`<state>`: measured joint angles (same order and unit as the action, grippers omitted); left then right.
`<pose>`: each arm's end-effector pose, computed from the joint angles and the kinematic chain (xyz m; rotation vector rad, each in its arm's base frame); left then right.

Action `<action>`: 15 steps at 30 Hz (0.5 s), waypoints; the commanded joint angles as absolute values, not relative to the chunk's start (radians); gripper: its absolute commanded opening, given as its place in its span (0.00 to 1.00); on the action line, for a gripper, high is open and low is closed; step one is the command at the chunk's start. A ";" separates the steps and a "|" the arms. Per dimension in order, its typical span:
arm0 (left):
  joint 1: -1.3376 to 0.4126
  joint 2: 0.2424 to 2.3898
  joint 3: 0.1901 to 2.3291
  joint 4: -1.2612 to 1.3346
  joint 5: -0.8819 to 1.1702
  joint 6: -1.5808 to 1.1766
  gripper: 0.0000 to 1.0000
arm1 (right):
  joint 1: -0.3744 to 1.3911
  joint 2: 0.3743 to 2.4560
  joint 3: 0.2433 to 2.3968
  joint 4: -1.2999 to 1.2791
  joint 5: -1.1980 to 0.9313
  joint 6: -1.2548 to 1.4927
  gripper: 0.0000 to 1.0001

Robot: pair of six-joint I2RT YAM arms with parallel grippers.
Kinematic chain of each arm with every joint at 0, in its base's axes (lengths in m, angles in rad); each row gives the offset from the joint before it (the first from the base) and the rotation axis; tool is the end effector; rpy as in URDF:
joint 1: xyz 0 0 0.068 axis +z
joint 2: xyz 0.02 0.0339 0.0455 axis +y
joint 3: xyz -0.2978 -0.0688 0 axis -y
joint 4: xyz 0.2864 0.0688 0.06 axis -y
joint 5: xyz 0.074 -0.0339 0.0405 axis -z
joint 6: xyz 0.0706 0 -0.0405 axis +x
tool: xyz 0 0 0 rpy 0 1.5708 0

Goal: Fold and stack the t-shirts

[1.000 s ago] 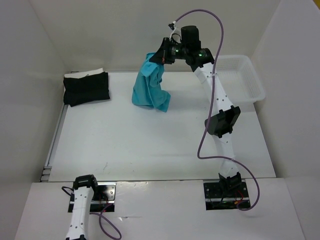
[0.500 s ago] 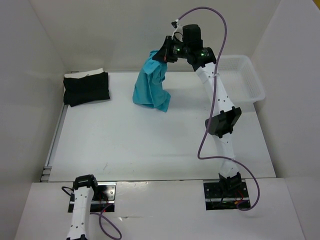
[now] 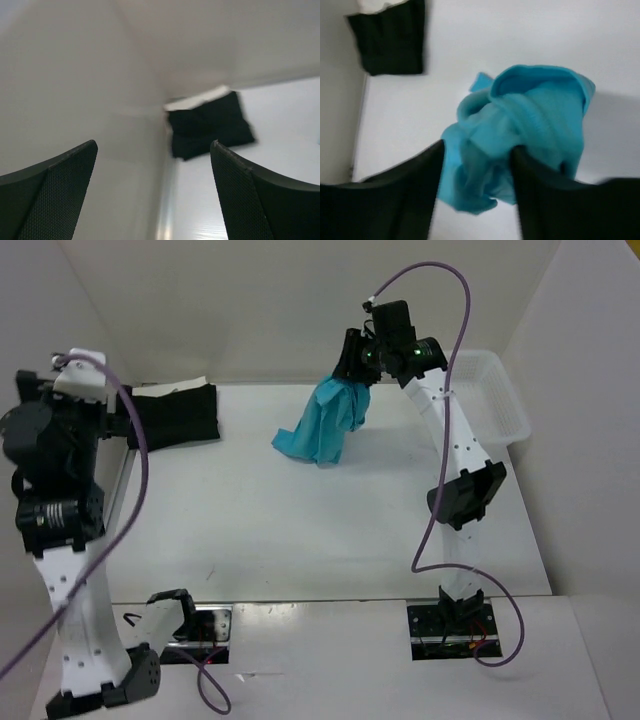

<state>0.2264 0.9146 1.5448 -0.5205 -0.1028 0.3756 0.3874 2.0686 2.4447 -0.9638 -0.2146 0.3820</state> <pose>0.1715 0.0469 0.5825 0.0256 1.4865 0.5641 0.4809 0.2125 0.4569 -0.1339 2.2175 0.6670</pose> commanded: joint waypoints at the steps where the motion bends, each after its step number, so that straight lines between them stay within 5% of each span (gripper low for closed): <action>1: 0.206 1.096 1.560 -0.580 0.297 0.210 1.00 | 0.371 2.198 2.526 -1.132 0.009 0.400 0.67; 3: 0.196 1.240 1.581 -0.671 0.368 0.222 1.00 | 0.362 2.243 2.563 -1.198 0.040 0.413 0.96; 4: 0.177 1.293 1.597 -0.713 0.415 0.245 1.00 | 0.362 2.224 2.542 -1.198 0.049 0.413 1.00; 8: 0.094 1.567 1.637 -0.921 0.399 0.322 1.00 | 0.396 2.172 2.542 -1.187 0.149 0.391 1.00; 15: -0.060 1.608 1.465 -0.804 0.318 0.368 1.00 | 0.407 2.287 2.482 -1.121 0.185 0.361 1.00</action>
<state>-0.0078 1.6821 1.4750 -0.8448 0.2981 0.3336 0.3958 2.2375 2.5031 -1.1618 0.1268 0.3893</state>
